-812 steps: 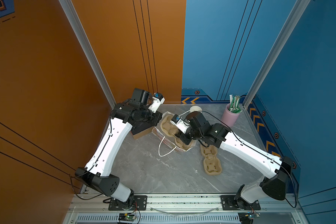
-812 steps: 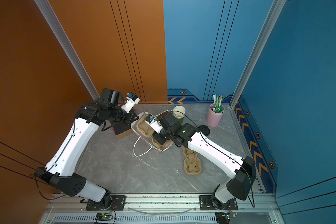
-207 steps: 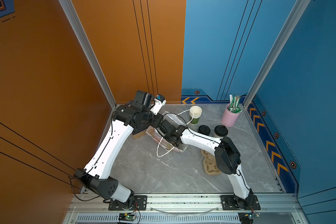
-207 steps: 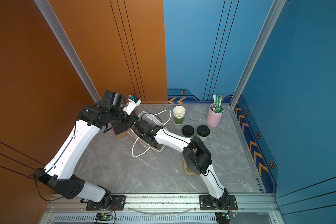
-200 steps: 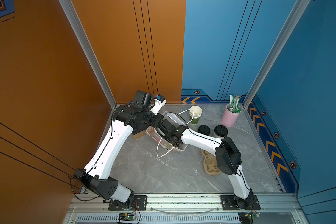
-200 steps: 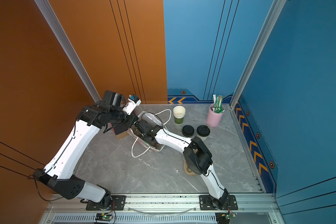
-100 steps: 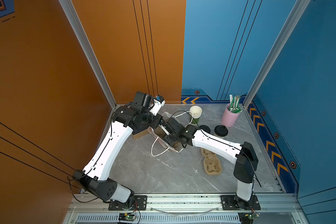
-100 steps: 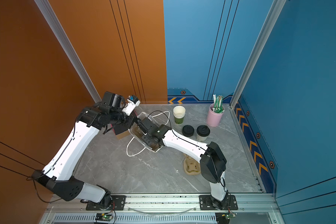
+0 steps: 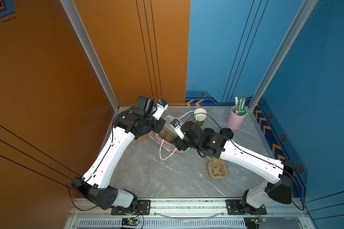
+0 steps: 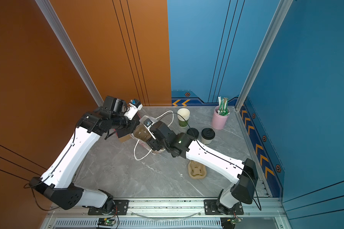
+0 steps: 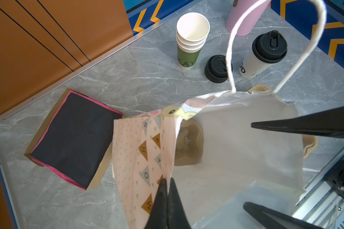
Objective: Pack a coffee takeout order
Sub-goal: Place the cup tray in the takeout bag.
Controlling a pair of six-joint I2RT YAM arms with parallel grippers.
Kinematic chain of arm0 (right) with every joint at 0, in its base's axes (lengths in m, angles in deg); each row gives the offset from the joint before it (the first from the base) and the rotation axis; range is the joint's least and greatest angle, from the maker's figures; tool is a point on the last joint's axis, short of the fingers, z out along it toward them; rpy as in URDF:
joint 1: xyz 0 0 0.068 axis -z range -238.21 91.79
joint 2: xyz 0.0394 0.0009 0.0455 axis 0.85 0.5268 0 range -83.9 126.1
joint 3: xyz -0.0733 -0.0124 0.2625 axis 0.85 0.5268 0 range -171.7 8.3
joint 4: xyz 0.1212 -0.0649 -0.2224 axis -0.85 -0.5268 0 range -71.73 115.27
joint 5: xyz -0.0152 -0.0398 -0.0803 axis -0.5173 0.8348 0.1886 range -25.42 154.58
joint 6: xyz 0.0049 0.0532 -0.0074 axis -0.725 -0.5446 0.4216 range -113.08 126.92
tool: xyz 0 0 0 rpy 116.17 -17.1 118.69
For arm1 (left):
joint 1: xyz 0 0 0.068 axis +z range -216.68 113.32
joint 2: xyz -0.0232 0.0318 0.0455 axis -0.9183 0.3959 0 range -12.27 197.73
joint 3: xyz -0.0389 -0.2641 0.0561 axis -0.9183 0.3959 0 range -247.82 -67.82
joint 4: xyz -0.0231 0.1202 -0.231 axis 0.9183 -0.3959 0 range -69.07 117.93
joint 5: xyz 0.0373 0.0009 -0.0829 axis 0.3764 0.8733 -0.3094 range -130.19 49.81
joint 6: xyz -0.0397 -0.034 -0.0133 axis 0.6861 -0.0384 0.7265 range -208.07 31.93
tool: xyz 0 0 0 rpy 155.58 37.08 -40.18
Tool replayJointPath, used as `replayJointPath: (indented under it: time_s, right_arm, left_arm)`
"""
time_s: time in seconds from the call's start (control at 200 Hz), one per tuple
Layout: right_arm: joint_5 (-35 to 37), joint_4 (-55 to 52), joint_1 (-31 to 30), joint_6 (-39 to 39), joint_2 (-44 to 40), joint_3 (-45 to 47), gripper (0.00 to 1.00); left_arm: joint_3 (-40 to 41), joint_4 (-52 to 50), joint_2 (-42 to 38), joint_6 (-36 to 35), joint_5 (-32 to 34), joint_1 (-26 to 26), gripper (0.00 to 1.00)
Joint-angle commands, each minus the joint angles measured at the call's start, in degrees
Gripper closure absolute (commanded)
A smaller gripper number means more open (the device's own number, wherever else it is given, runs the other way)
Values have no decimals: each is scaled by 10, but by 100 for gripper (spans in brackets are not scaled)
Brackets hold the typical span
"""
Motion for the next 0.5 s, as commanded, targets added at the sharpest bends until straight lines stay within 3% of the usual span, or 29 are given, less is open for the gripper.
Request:
replayJointPath:
  time_s: [0.0, 0.125, 0.31, 0.495]
  right_arm:
    - [3, 63, -8, -11, -47, 37, 16]
    - [4, 95, -2, -12, -96, 70, 13]
    - [50, 56, 22, -53, -129, 78, 12]
    - [41, 38, 32, -70, -145, 109, 12]
  left_arm:
    - [13, 25, -25, -11, 5, 0, 100]
    - [25, 36, -36, -5, 4, 3, 100]
    - [51, 49, -50, 5, 10, 7, 100]
    - [83, 87, -81, 2, -1, 10, 100]
